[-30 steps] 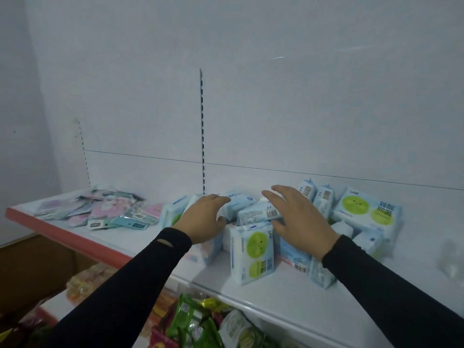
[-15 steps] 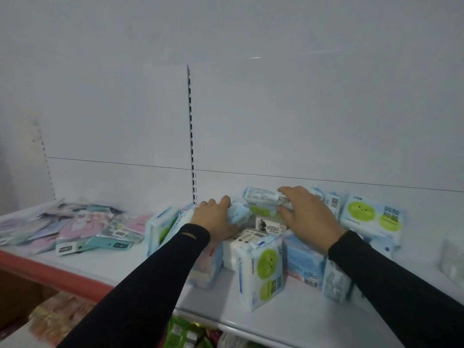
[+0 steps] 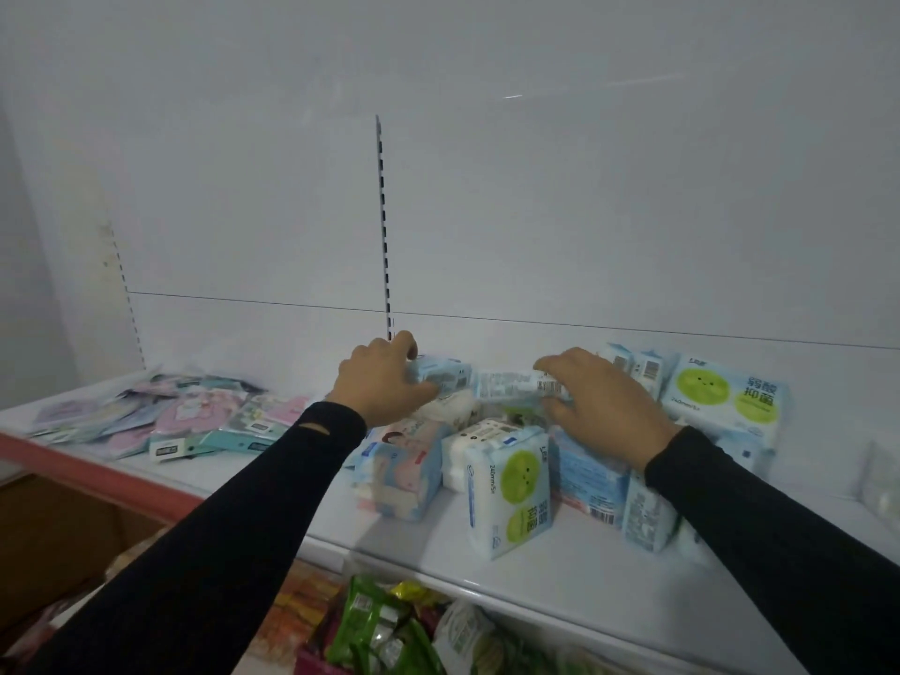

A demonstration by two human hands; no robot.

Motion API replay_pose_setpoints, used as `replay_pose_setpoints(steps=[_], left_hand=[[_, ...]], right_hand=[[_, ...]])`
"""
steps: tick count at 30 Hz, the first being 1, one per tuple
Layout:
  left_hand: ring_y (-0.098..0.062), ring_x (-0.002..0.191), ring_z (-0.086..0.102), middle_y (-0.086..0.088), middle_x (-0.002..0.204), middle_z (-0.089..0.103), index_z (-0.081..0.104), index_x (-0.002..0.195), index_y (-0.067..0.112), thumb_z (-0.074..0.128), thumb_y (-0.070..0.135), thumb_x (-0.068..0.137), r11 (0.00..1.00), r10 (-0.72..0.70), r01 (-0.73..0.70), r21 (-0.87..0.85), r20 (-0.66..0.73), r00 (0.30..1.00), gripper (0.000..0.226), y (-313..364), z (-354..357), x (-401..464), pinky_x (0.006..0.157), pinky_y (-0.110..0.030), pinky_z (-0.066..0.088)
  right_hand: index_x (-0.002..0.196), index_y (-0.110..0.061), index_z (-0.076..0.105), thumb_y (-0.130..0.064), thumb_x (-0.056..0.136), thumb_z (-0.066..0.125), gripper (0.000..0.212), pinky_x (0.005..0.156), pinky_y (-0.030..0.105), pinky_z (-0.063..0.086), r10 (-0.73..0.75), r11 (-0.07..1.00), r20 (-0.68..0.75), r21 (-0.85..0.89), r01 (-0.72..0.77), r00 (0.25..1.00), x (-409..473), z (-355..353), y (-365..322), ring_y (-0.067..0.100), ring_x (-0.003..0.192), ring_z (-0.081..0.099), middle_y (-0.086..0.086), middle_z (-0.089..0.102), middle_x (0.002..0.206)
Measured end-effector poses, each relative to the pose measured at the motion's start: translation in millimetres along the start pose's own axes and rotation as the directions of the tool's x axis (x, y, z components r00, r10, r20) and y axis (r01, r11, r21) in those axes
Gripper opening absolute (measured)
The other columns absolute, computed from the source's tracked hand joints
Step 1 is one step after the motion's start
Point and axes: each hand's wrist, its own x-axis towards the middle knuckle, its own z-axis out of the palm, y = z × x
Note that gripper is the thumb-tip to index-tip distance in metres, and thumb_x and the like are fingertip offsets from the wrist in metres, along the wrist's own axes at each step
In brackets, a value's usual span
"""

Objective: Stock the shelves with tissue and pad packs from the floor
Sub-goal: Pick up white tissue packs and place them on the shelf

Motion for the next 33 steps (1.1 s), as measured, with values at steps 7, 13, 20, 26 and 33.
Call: replay_pose_setpoints(steps=[7,13,20,26,33], left_hand=[[-0.029,0.103,0.046,-0.007,0.114,0.049,0.043,0.124,0.024,0.054,0.054,0.079,0.951,0.030,-0.023,0.307,-0.018,0.999,0.056,-21,32,-9,0.086,-0.040,0.039],[-0.033,0.113,0.042,-0.012,0.123,0.046,0.044,0.127,0.024,0.042,0.066,0.084,0.937,-0.124,0.110,0.332,0.022,0.992,0.060,-43,50,1,0.091,-0.041,0.036],[-0.030,0.118,0.044,-0.009,0.127,0.051,0.049,0.128,0.018,0.040,0.062,0.088,0.969,0.052,-0.048,0.241,-0.011,0.999,0.061,-31,51,32,0.101,-0.042,0.034],[-0.028,0.109,0.048,-0.009,0.115,0.059,0.054,0.117,0.017,0.046,0.052,0.087,0.930,0.196,-0.248,0.271,0.207,0.959,0.047,0,75,45,0.095,-0.040,0.037],[-0.033,0.120,0.040,-0.009,0.120,0.061,0.052,0.122,0.021,0.035,0.066,0.087,0.837,0.122,-0.255,0.484,0.289,0.950,0.060,13,84,55,0.104,-0.049,0.026]], right_hand=[[0.108,-0.037,0.043,-0.013,0.083,0.057,0.037,0.082,0.036,0.048,0.038,0.984,0.316,-0.178,0.020,0.948,-5,-40,4,0.014,0.095,0.052,-0.009,0.049,0.109],[0.106,-0.029,0.042,-0.005,0.082,0.054,0.036,0.075,0.032,0.045,0.004,0.913,0.335,-0.385,0.133,0.942,-12,-38,0,0.015,0.095,0.050,-0.006,0.048,0.106],[0.118,-0.030,0.056,-0.040,0.088,0.054,0.032,0.089,0.027,0.041,0.139,0.964,0.502,-0.267,0.000,0.854,16,-58,-10,0.012,0.106,0.049,-0.010,0.053,0.117],[0.133,-0.023,0.049,-0.047,0.092,0.049,0.047,0.094,0.033,0.041,0.171,0.971,0.311,-0.214,-0.107,0.935,61,15,-6,0.023,0.116,0.050,0.004,0.051,0.128],[0.126,-0.015,0.047,-0.044,0.079,0.066,0.058,0.077,0.031,0.043,0.315,0.935,0.524,-0.316,-0.163,0.791,90,49,13,0.024,0.101,0.054,0.008,0.053,0.119]])
